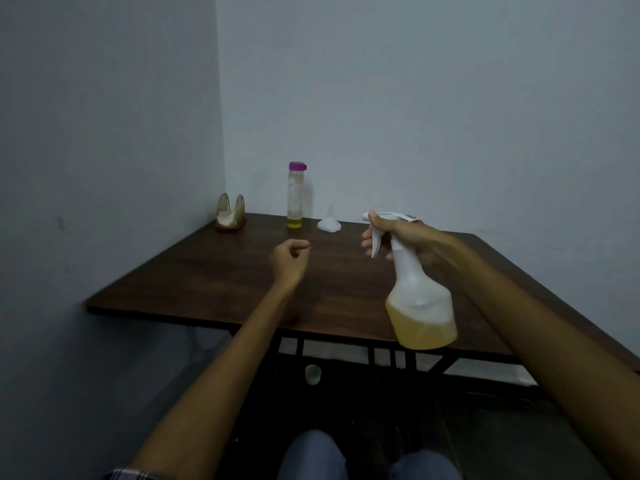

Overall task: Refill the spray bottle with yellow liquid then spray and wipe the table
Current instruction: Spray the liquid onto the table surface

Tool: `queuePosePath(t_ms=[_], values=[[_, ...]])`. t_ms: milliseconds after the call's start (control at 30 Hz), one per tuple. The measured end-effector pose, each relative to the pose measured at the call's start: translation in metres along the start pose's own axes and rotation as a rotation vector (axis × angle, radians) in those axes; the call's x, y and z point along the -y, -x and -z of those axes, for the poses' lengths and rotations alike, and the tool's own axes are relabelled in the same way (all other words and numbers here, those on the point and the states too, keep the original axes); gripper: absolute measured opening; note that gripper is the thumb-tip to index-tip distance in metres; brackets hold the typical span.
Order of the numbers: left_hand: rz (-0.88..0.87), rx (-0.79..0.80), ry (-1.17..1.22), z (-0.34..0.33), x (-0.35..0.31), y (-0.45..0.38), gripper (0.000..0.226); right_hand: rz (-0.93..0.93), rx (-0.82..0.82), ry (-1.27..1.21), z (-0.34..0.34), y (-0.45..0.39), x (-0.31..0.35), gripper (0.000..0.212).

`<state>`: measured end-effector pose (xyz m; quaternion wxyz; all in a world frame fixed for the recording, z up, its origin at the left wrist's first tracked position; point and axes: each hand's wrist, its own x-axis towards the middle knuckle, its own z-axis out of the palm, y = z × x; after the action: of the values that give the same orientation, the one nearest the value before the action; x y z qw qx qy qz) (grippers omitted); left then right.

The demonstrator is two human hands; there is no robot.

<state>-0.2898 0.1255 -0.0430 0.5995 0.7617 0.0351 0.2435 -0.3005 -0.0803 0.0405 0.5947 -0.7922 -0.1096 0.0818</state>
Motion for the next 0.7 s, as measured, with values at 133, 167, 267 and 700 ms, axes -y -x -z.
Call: queuePosePath(t_ms=[133, 167, 267, 700], values=[[0.041, -0.219, -0.022, 0.047, 0.009, 0.010, 0.024, -0.054, 0.031, 0.165, -0.028, 0.019, 0.000, 0.063], [0.051, -0.253, -0.026, 0.056, 0.011, 0.013, 0.024, -0.041, 0.013, 0.199, -0.032, 0.022, -0.003, 0.067], [0.070, -0.299, -0.021, 0.078, 0.015, 0.021, 0.024, -0.031, -0.050, 0.231, -0.044, 0.028, -0.011, 0.073], [0.027, -0.320, -0.003, 0.110, 0.005, 0.028, 0.024, -0.099, 0.025, 0.076, -0.066, 0.036, -0.002, 0.055]])
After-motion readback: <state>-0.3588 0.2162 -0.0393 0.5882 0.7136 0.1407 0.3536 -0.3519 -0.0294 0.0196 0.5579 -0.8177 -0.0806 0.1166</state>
